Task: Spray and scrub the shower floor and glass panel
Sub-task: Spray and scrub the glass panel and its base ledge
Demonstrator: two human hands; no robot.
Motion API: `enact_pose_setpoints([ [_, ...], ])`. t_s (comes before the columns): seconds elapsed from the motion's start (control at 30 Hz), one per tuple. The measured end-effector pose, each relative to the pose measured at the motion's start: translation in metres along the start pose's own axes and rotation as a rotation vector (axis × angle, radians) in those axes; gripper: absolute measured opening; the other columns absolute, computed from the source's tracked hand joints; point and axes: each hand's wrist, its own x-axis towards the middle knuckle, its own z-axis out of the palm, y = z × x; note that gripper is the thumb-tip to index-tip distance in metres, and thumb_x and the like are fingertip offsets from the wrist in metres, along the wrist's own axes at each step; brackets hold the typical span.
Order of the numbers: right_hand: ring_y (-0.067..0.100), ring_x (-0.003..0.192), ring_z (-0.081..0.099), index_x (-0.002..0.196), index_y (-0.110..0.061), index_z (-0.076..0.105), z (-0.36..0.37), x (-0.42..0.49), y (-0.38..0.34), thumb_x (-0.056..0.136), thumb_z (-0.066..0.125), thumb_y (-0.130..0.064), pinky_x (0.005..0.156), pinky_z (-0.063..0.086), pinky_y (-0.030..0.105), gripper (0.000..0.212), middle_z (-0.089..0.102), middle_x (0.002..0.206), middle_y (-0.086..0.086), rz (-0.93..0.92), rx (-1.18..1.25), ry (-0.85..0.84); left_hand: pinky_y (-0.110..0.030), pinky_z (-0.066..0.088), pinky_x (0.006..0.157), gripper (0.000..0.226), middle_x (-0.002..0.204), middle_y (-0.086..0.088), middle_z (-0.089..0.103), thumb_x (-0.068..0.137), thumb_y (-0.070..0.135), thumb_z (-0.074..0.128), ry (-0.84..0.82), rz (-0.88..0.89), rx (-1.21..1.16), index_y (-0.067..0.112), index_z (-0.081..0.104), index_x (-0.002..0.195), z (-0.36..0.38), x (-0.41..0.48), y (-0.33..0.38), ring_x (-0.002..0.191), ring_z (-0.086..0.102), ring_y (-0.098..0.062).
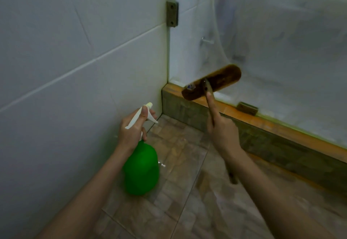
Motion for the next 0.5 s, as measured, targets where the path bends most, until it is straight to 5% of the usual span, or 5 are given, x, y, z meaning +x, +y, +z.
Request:
enact_pose_setpoints([
  [0.07, 0.022, 0.040, 0.043, 0.153, -0.032, 0.009, -0.007, 0.019, 0.010, 0.094, 0.052, -0.008, 0.038, 0.033, 0.027, 0.077, 0.049, 0.056, 0.005, -0.090, -0.187, -0.012, -0.028, 0.043, 0.051, 0.033, 0.092, 0.007, 0.079, 0.095, 0.055, 0.048, -0.019, -0.008, 0.010, 0.046, 0.078, 0.084, 0.005, -0.001, -0.001, 0.072, 0.061, -0.053],
  [0.27, 0.019, 0.042, 0.037, 0.149, -0.044, -0.012, -0.024, 0.071, -0.016, 0.100, 0.041, -0.008, 0.043, 0.036, 0.033, 0.081, 0.036, 0.058, 0.002, -0.223, -0.556, -0.274, -0.022, 0.043, 0.043, 0.041, 0.086, 0.015, 0.077, 0.094, 0.057, 0.046, -0.060, -0.035, 0.019, 0.027, 0.074, 0.098, 0.023, -0.009, 0.008, 0.039, 0.050, -0.013],
  [0.4, 0.020, 0.047, 0.037, 0.148, -0.049, -0.010, -0.057, 0.061, -0.009, 0.104, 0.035, -0.019, 0.046, 0.036, 0.033, 0.070, 0.037, 0.061, 0.003, -0.148, -0.568, -0.292, -0.021, 0.043, 0.041, 0.030, 0.091, 0.011, 0.078, 0.100, 0.048, 0.046, -0.059, -0.050, 0.004, 0.035, 0.073, 0.094, 0.026, -0.012, 0.012, 0.037, 0.049, -0.011],
  [0.5, 0.019, 0.046, 0.032, 0.150, -0.043, -0.010, -0.077, 0.033, -0.009, 0.100, 0.036, -0.008, 0.045, 0.032, 0.032, 0.077, 0.034, 0.060, 0.002, -0.063, -0.659, -0.292, -0.023, 0.043, 0.044, 0.030, 0.087, 0.015, 0.078, 0.104, 0.045, 0.046, -0.044, -0.046, 0.031, 0.042, 0.073, 0.091, 0.021, -0.011, 0.010, 0.041, 0.050, -0.013],
])
